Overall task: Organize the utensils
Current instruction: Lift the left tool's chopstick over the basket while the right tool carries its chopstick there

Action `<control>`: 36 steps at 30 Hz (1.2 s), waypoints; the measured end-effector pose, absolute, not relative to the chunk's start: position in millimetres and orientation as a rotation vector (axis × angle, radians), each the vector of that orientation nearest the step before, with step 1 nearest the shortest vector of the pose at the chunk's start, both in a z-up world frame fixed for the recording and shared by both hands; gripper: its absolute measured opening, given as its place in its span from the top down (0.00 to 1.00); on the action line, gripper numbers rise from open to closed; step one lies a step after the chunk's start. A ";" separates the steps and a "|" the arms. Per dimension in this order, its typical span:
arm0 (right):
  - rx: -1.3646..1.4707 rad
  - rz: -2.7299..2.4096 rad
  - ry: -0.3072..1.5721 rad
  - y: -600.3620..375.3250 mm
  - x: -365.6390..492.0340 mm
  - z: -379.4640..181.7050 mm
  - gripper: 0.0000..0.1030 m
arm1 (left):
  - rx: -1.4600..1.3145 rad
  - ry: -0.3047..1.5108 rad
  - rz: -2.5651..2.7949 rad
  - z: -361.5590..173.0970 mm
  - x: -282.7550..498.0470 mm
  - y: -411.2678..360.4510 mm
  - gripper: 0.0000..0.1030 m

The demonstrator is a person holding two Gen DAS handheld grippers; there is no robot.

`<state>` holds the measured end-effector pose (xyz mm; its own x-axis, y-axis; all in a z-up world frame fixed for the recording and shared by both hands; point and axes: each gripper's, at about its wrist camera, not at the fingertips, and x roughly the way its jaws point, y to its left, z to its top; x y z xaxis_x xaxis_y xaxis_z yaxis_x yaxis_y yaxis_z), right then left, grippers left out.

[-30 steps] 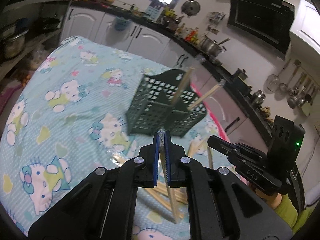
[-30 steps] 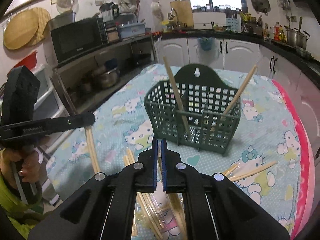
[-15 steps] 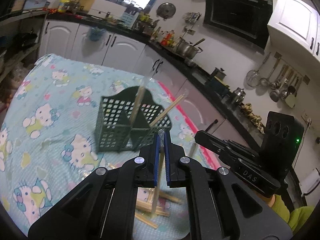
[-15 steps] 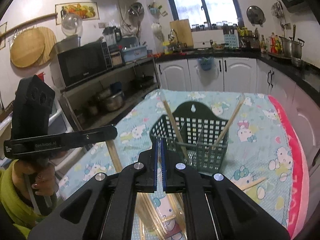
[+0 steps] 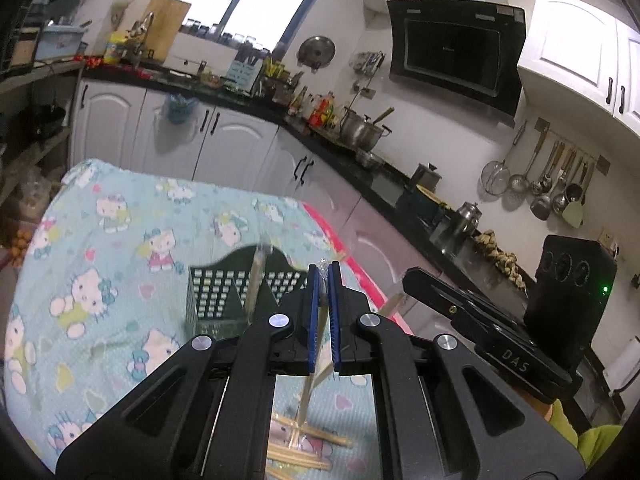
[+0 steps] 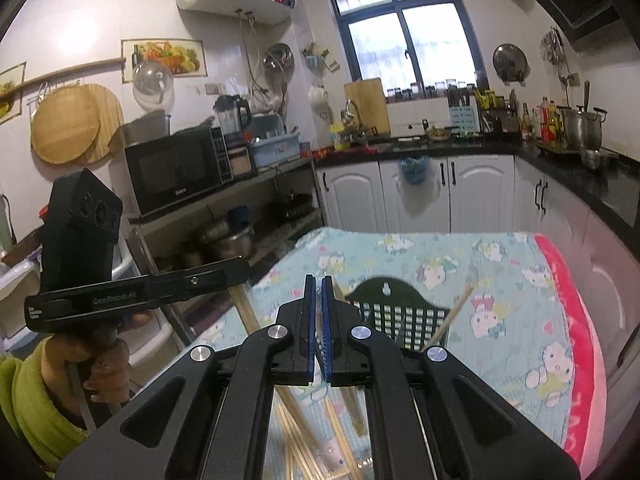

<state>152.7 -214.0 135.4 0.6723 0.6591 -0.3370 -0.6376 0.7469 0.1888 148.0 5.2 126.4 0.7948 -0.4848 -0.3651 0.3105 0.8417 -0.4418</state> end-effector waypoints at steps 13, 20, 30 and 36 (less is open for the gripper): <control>0.068 0.739 0.324 -208.4 160.1 170.1 0.97 | -0.367 0.402 -0.379 159.6 161.9 22.7 0.98; 0.087 0.742 0.274 -203.1 173.3 189.0 0.97 | -0.352 0.338 -0.321 181.6 172.0 34.6 0.98; 0.103 0.727 0.250 -193.4 199.6 204.8 0.97 | -0.356 0.307 -0.257 190.6 194.0 46.9 0.98; 0.110 0.726 0.247 -186.9 211.6 202.4 0.97 | -0.364 0.308 -0.224 180.7 205.8 48.2 0.98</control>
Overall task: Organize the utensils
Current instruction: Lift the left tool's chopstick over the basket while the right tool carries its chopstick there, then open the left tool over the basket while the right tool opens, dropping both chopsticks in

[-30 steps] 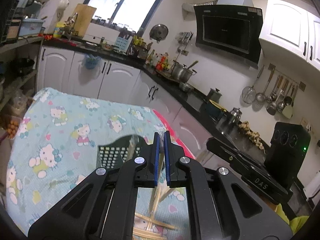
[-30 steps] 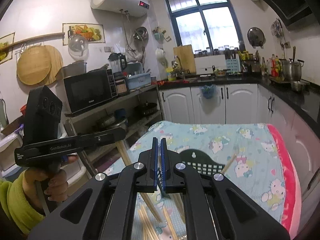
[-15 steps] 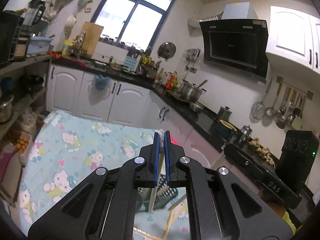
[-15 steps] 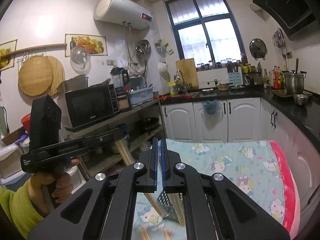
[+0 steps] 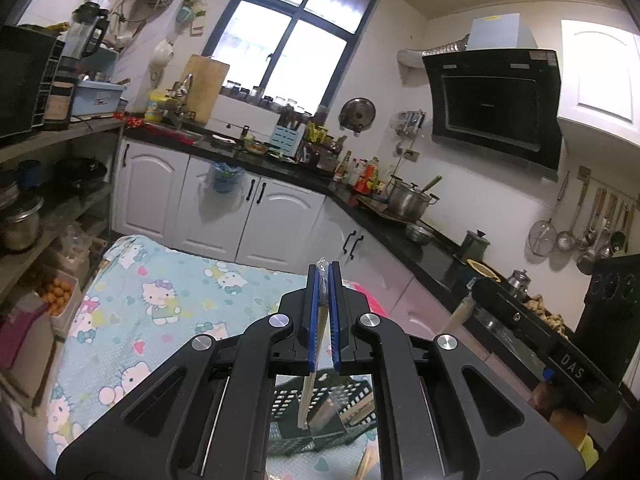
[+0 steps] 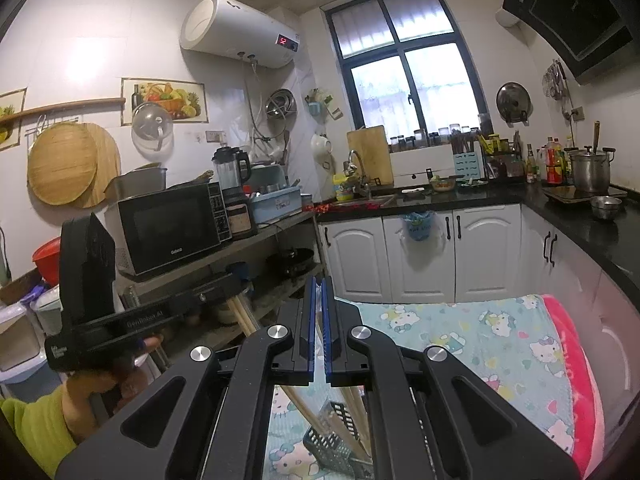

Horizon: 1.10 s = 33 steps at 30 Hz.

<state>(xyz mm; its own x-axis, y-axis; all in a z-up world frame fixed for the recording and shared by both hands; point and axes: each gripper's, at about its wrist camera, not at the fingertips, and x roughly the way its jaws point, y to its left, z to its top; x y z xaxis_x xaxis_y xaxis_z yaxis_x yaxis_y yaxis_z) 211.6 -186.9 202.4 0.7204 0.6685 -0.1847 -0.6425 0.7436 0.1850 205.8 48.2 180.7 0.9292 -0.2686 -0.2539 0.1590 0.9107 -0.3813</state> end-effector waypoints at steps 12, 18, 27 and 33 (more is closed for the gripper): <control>0.103 0.712 0.285 -167.7 235.8 172.3 0.97 | -0.365 0.323 -0.202 149.0 218.1 45.3 0.98; 0.121 0.688 0.317 -170.5 247.9 150.2 0.97 | -0.374 0.326 -0.204 135.6 220.4 44.6 0.98; 0.154 0.604 0.378 -180.6 256.0 125.8 0.75 | -0.398 0.373 -0.207 113.9 222.1 44.5 0.80; 0.158 0.571 0.385 -189.5 246.6 118.9 0.64 | -0.410 0.371 -0.187 112.2 208.9 50.6 0.51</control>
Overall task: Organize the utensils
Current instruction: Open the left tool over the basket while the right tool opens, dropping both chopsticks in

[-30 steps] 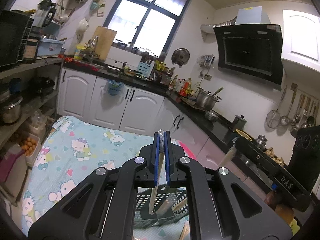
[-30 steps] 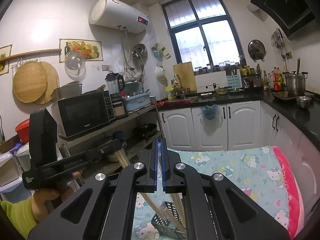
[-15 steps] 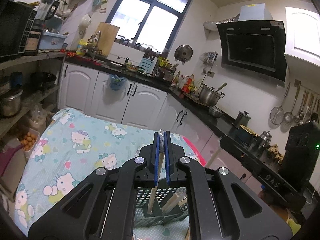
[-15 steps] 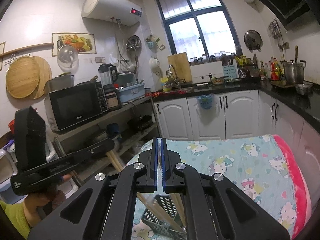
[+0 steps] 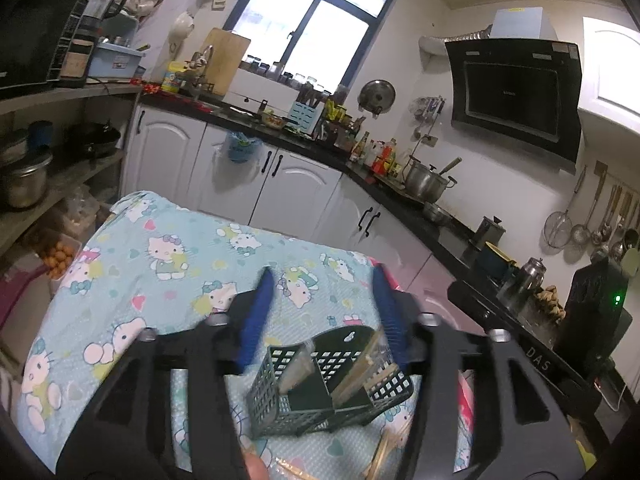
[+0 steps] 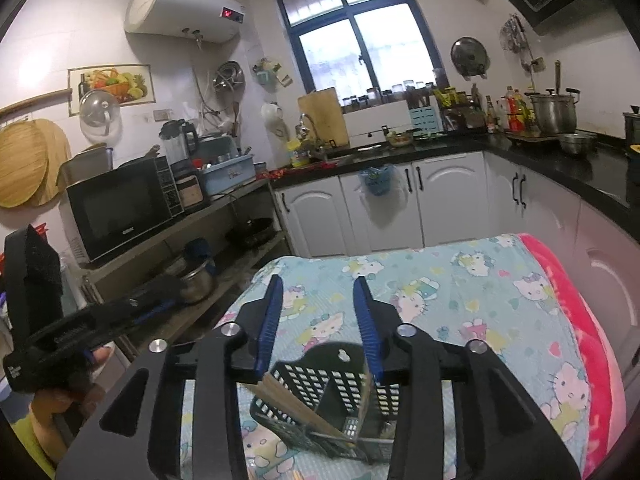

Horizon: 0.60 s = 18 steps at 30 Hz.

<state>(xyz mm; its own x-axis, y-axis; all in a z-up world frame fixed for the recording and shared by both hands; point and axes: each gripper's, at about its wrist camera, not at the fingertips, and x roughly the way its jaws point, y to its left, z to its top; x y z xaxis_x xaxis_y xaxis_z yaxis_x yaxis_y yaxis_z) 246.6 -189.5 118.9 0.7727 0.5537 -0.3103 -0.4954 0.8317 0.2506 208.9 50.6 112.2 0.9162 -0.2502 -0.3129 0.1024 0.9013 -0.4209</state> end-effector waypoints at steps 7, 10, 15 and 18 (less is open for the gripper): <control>0.118 0.537 0.353 -197.9 222.4 118.9 0.48 | -0.435 0.374 -0.161 108.8 187.1 62.6 0.15; 0.098 0.524 0.352 -200.5 213.3 118.4 0.44 | -0.445 0.378 -0.153 105.4 177.5 67.2 0.10; 0.082 0.523 0.352 -202.1 199.3 117.5 0.39 | -0.440 0.389 -0.137 99.9 166.0 71.0 0.10; 0.064 0.527 0.348 -201.3 191.1 115.7 0.38 | -0.449 0.397 -0.133 95.2 159.0 73.5 0.10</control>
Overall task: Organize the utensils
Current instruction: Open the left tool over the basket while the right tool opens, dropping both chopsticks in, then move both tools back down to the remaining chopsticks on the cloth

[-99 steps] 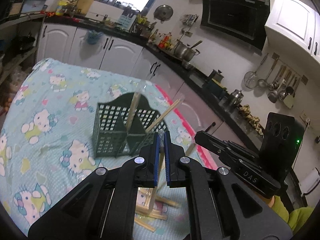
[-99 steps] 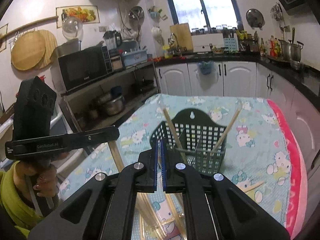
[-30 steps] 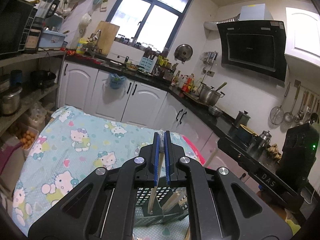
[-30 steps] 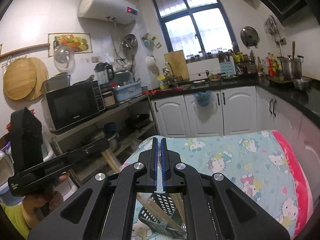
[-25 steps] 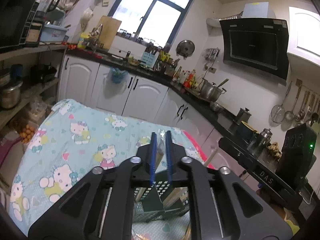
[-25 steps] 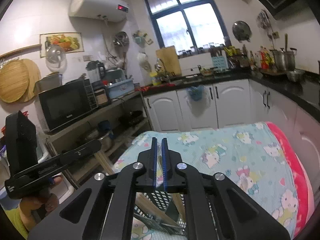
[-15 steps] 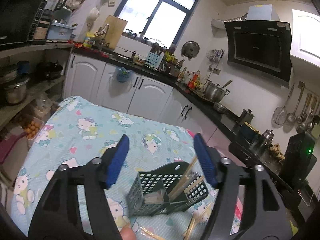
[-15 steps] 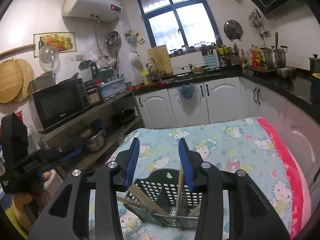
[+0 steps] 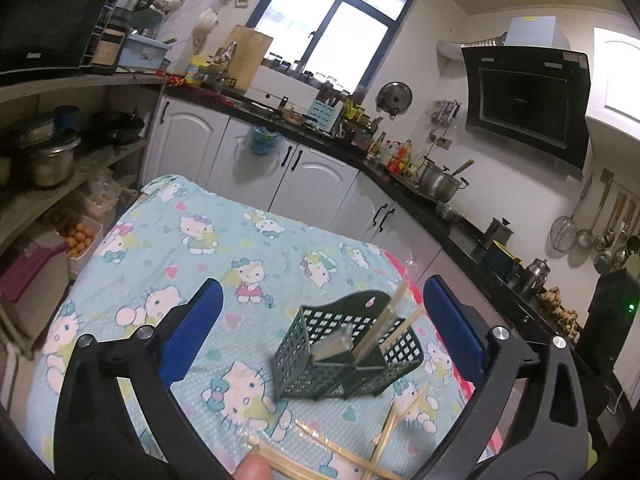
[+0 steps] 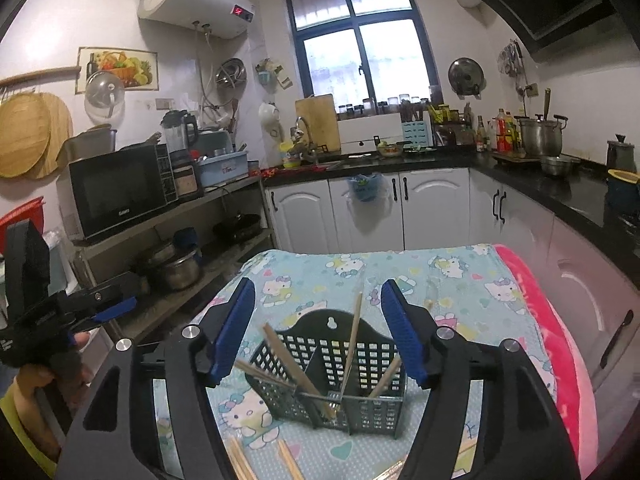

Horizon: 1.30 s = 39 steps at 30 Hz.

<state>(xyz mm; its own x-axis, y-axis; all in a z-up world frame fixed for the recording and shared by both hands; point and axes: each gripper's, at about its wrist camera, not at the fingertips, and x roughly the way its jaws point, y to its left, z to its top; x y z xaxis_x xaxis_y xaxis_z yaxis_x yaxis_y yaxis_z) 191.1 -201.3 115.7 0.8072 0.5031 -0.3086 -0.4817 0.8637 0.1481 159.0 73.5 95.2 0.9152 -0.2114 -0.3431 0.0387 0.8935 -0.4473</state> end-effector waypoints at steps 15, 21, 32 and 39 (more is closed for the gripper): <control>0.036 0.549 0.400 -212.3 155.4 98.8 0.32 | -0.457 0.442 -0.121 78.1 127.5 73.5 0.10; 0.024 0.525 0.438 -220.8 149.6 85.6 0.32 | -0.455 0.474 -0.114 66.6 119.9 72.2 0.10; 0.001 0.525 0.485 -228.3 143.6 66.0 0.31 | -0.456 0.545 -0.099 41.3 112.5 72.6 0.10; -0.036 0.556 0.507 -217.9 139.9 60.0 0.30 | -0.462 0.581 -0.087 28.6 110.0 75.0 0.10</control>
